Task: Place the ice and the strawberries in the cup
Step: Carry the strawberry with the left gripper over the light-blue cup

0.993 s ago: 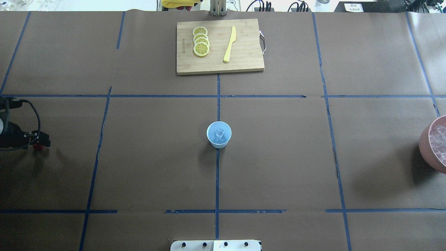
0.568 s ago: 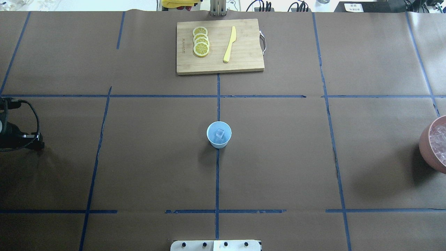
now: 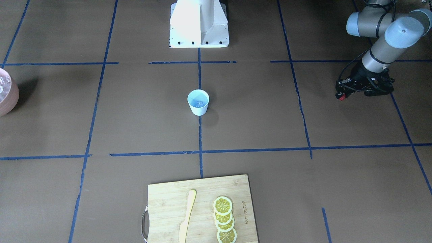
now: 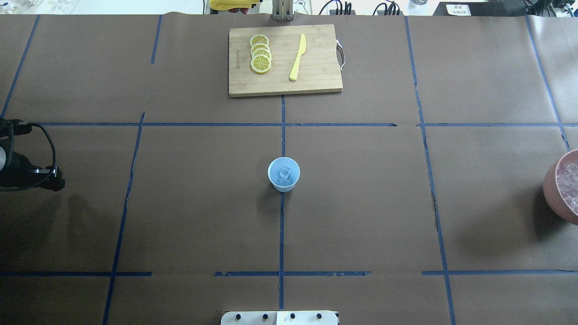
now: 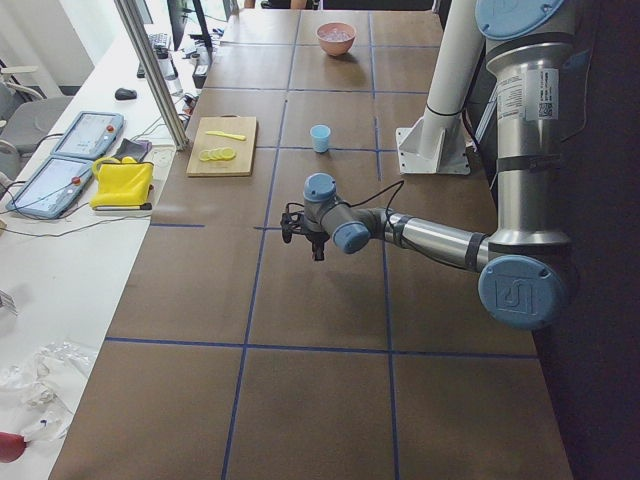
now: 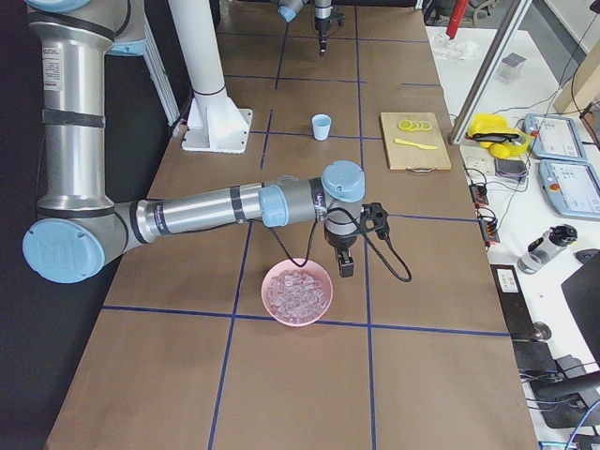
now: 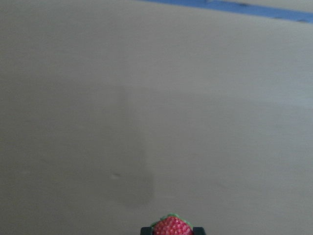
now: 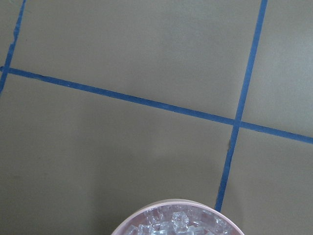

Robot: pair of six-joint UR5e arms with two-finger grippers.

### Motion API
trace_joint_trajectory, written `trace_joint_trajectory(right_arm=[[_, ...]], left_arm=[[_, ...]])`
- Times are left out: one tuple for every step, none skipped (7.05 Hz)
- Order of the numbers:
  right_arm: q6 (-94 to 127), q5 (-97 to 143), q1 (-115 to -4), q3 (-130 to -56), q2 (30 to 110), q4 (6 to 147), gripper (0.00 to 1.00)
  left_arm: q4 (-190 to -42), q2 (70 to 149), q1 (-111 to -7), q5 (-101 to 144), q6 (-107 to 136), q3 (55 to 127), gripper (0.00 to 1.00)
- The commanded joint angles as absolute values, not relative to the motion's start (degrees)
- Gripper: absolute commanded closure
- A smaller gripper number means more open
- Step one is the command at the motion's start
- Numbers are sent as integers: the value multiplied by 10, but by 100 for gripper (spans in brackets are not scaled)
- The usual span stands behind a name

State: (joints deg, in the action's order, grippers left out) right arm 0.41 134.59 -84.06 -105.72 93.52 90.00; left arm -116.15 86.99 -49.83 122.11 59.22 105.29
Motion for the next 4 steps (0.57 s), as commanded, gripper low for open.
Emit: trace_joint_trajectory(right_arm=[[-1, 1342, -852, -1055, 954, 900, 1], [1, 1345, -866, -1049, 967, 899, 1], [-9, 1346, -887, -1032, 968, 898, 1], [-67, 1353, -916, -1005, 969, 898, 1]], left_arm=[[-999, 989, -498, 1223, 605, 1089, 99], [-909, 1077, -494, 1223, 639, 1092, 99], [-837, 1155, -462, 1220, 680, 1091, 99], [-826, 1198, -424, 1219, 739, 1080, 99]])
